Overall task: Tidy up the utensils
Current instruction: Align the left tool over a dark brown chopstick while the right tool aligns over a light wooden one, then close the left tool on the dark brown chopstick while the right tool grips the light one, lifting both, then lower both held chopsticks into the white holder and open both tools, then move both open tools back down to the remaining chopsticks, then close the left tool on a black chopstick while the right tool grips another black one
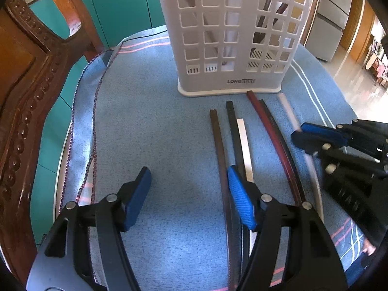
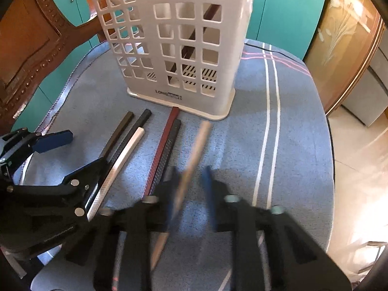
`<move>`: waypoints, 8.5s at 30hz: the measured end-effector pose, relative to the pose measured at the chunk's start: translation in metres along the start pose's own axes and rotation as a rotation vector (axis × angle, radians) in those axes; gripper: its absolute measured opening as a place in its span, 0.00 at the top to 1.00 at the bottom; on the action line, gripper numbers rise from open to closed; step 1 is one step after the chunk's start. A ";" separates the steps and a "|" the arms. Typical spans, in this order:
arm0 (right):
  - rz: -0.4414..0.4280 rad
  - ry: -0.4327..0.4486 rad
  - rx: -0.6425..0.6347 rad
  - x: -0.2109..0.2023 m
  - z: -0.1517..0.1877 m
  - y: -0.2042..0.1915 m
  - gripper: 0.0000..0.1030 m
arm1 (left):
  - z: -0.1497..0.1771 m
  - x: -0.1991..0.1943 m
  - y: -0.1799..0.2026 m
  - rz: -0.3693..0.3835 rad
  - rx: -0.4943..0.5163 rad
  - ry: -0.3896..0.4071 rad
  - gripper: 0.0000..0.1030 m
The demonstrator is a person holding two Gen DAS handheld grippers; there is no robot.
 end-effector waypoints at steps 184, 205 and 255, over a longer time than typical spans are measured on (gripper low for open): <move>-0.169 0.072 0.163 -0.045 -0.021 0.048 0.88 | -0.064 -0.091 0.010 -0.045 0.023 0.313 0.60; -0.065 -0.038 0.079 -0.004 -0.008 0.029 0.81 | -0.024 -0.004 0.030 0.028 0.053 0.018 0.53; 0.067 0.024 0.080 0.001 -0.012 0.038 0.62 | -0.009 -0.006 -0.005 0.026 -0.067 -0.002 0.48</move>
Point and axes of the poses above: each gripper's, at about its wrist camera, not at the fingertips, and x roughly the way its jaws point, y to its right, z to its underside, the point moved 9 cm from there along x, roughly the way its jaws point, and after that the axes turned 14 degrees about z, right-handed, at the moved point
